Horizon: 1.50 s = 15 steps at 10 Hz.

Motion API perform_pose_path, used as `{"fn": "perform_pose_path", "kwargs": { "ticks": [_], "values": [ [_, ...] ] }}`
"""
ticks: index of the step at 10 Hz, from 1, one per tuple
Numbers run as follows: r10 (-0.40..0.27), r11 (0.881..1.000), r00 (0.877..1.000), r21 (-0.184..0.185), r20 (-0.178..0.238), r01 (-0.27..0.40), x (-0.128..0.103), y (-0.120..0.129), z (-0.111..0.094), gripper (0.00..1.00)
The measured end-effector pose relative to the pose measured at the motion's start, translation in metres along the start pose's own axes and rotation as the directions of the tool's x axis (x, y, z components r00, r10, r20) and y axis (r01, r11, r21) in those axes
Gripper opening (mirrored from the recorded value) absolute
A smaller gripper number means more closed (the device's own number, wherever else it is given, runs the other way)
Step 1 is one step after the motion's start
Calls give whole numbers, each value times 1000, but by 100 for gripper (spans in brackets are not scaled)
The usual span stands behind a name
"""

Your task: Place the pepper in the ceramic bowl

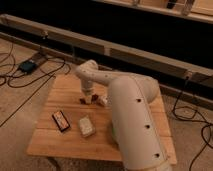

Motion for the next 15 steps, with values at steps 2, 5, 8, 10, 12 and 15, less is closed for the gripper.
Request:
{"fn": "perform_pose_path", "kwargs": {
  "ticks": [2, 5, 8, 10, 12, 15],
  "values": [
    [1, 1000, 1000, 2, 13, -1, -4, 0, -10, 0],
    [-9, 1000, 999, 6, 41, 9, -16, 3, -37, 0],
    [-19, 999, 998, -43, 55, 21, -21, 27, -72, 0],
    [34, 996, 998, -90, 58, -29, -8, 53, -97, 0],
    [112, 986, 992, -128, 52, -105, 11, 77, -113, 0],
    [273, 946, 962, -189, 16, -265, 57, 122, -124, 0]
  ]
}}
